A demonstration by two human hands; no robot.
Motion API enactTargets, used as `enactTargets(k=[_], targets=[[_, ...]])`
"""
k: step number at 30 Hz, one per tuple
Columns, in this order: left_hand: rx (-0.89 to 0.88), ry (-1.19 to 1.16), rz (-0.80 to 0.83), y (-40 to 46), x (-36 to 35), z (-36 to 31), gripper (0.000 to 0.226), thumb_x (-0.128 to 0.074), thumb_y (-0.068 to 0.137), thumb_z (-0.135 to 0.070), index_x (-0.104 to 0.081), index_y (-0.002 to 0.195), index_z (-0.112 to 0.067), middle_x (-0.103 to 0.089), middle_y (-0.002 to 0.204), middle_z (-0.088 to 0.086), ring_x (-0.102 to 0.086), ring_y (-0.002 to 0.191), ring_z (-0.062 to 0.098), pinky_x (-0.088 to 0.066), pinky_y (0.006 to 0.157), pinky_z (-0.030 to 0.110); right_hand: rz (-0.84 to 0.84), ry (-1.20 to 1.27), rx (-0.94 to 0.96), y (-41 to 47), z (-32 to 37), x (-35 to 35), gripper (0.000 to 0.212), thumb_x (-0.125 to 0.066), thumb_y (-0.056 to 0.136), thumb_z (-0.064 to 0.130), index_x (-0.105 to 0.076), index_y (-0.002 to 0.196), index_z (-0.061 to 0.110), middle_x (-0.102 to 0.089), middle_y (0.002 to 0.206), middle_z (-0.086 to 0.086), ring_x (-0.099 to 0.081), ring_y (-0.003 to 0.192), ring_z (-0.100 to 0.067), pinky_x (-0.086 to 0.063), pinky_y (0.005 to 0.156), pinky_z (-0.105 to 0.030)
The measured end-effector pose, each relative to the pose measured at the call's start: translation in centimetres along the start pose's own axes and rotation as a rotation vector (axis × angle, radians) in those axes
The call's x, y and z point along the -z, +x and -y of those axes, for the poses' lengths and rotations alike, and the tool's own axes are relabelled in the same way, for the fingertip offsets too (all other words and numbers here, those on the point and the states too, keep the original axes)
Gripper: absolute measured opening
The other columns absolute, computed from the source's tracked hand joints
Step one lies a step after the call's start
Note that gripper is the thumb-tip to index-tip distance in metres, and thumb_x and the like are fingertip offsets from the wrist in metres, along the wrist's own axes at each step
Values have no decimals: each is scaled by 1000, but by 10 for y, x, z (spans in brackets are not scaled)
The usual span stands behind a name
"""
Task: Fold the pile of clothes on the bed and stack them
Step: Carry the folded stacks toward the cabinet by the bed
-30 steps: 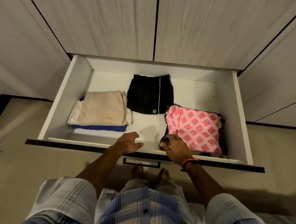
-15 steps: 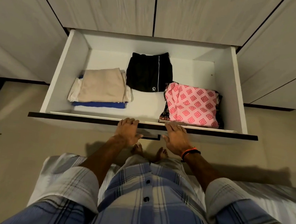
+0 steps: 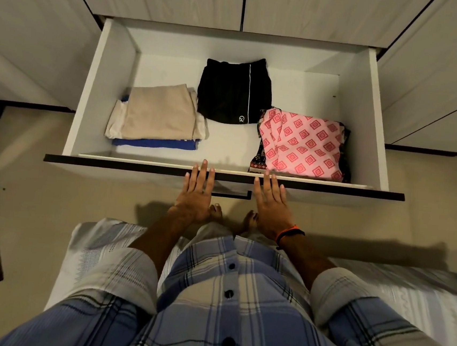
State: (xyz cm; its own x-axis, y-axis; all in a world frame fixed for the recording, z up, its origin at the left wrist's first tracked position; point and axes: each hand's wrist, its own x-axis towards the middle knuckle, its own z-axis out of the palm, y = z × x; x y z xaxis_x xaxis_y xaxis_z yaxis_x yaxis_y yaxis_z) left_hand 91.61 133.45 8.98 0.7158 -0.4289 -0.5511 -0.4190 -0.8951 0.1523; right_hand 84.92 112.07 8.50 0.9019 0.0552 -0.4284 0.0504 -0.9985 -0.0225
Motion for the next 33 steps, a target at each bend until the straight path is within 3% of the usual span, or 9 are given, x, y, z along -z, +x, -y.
enactTargets(k=[3, 6, 10, 12, 16, 21, 33], targets=[[2, -8, 12, 4, 0, 0, 116, -58, 86, -56, 26, 148, -5, 38, 150, 24, 28, 142, 43, 5, 120, 55, -9, -42, -31, 5, 0, -4, 94, -71, 76, 22, -19, 152, 5, -22, 158, -26, -23, 146, -43, -14, 115, -52], [15, -9, 17, 15, 8, 1, 116, -62, 85, -46, 24, 149, -4, 36, 151, 25, 27, 142, 44, 3, 119, 57, -45, -36, -15, 18, -2, -1, 97, -72, 72, 24, -19, 150, 5, -27, 156, -26, -28, 144, -43, -19, 115, -54], [28, 41, 12, 41, 26, 9, 125, -71, 80, -45, 24, 149, -3, 35, 152, 26, 24, 142, 46, 12, 115, 53, 4, -51, -30, 47, -10, 10, 105, -76, 63, 29, -21, 149, 5, -31, 155, -27, -31, 142, -44, -24, 115, -55], [34, 35, 28, 57, 38, 13, 129, -74, 77, -47, 24, 149, -4, 35, 152, 24, 24, 143, 45, 14, 112, 50, 33, -46, -36, 62, -16, 25, 106, -75, 68, 30, -16, 153, 6, -21, 158, -26, -22, 146, -43, -19, 117, -54], [42, 22, 72, 86, 63, 21, 130, -74, 77, -51, 24, 149, -7, 36, 153, 21, 24, 144, 42, 11, 115, 50, 125, -48, 22, 89, -30, 56, 109, -67, 82, 29, 12, 155, 10, 17, 161, -20, 12, 150, -38, 1, 123, -51], [41, 20, 114, 122, 92, 31, 131, -73, 77, -54, 25, 149, -7, 36, 153, 21, 25, 143, 43, 10, 116, 51, 175, -36, 13, 126, -43, 84, 107, -62, 85, 25, 18, 154, 13, 23, 160, -18, 17, 149, -36, 3, 122, -51], [19, 14, 89, 207, 151, 56, 132, -74, 77, -53, 26, 148, -5, 37, 152, 22, 27, 142, 44, 13, 113, 51, 178, -27, -24, 219, -67, 128, 115, -66, 85, 36, 23, 152, 11, 29, 157, -21, 21, 147, -39, 0, 122, -54]])
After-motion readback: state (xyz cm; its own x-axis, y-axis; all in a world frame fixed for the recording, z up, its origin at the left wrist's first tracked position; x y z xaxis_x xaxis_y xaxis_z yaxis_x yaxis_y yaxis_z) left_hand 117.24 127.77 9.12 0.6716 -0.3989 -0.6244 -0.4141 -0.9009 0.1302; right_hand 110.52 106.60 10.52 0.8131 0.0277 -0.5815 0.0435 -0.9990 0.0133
